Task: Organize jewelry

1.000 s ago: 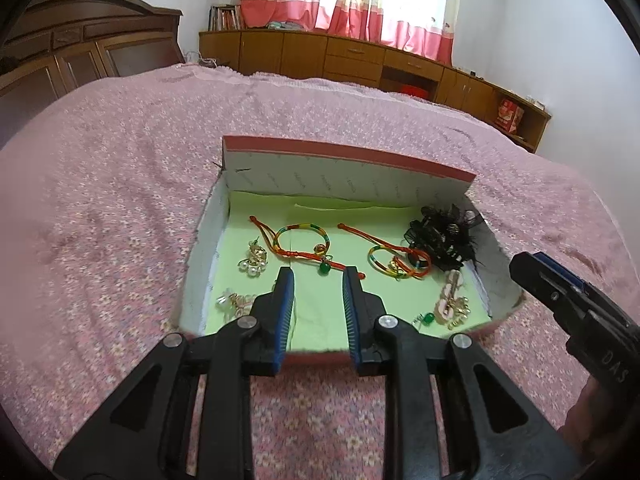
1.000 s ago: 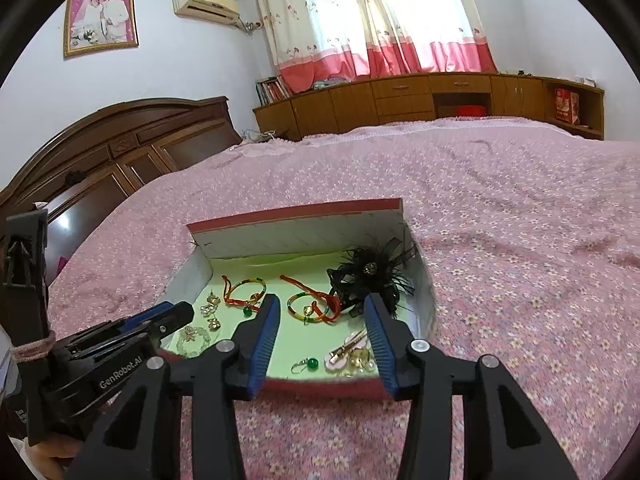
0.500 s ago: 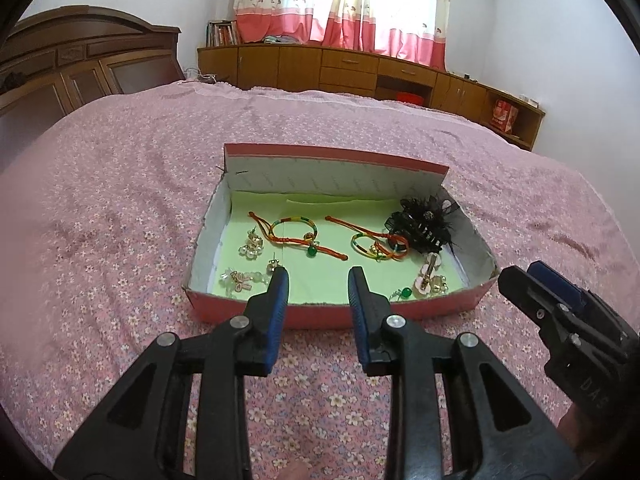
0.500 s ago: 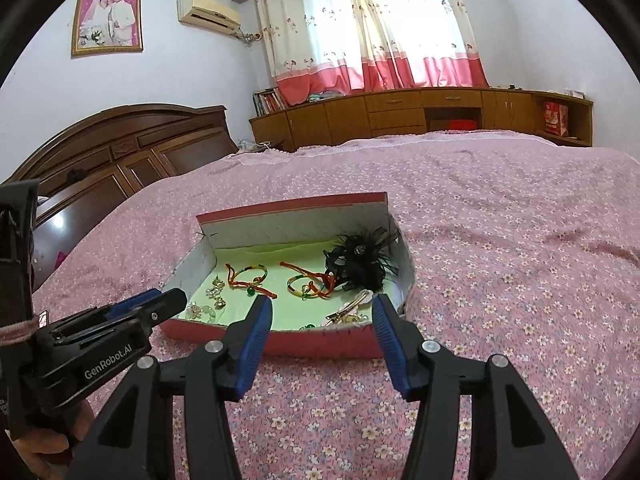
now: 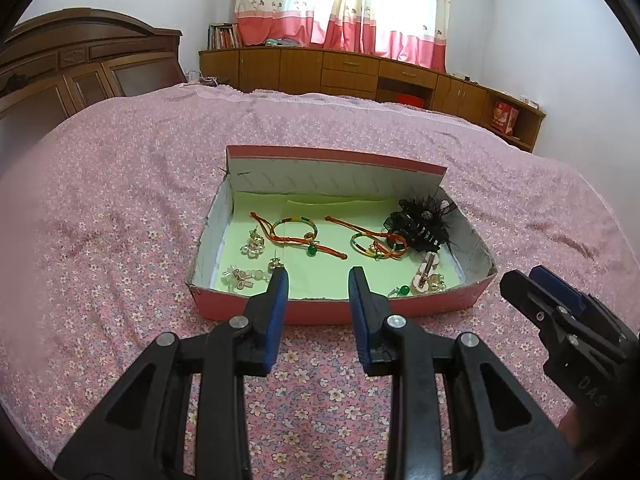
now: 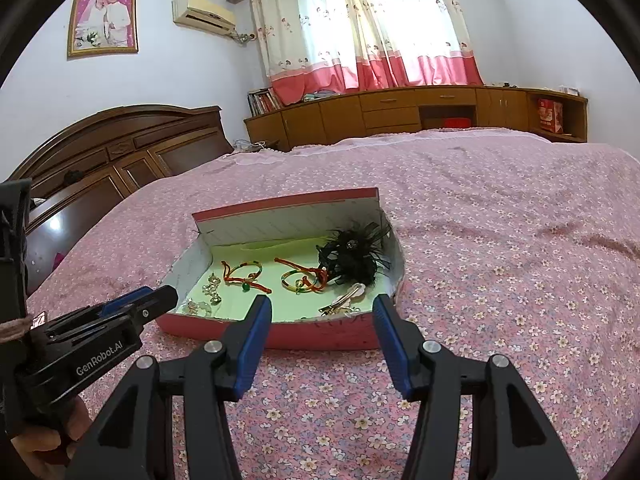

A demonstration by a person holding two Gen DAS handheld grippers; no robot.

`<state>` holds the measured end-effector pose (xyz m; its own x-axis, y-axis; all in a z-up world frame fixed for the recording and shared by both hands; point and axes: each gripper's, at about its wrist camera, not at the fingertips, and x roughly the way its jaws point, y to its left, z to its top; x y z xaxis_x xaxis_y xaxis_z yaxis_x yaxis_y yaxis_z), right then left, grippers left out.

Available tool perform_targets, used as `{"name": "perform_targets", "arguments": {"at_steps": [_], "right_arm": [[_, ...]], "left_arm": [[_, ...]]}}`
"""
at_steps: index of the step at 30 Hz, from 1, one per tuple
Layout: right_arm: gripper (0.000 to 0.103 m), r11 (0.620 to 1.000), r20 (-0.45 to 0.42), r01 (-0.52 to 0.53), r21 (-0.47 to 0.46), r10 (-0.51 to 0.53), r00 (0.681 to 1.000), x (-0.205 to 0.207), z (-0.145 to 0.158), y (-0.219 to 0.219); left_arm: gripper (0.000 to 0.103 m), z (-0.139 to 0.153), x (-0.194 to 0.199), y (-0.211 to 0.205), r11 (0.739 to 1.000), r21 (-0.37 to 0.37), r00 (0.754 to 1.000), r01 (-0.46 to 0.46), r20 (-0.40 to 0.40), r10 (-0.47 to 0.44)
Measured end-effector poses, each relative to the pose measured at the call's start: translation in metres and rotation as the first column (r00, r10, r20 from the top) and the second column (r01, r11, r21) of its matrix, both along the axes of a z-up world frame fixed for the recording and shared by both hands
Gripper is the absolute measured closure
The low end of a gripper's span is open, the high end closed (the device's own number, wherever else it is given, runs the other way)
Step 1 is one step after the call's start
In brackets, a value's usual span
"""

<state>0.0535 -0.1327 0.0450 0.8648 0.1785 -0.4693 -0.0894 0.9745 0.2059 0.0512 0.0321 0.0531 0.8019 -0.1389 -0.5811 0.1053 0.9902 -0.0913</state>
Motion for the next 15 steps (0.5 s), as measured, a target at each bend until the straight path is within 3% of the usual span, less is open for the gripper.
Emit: {"name": "perform_targets", "arguments": {"at_steps": [15], "right_arm": [[0.047,1.000,-0.001,0.001,-0.001,-0.001,1.000,-0.0007,-0.0001,-0.0002]], "left_arm": [[0.080,0.0001,-0.0008,-0.0003,1.000,-0.002,1.000,-0.004,-0.002,0.004]]}}
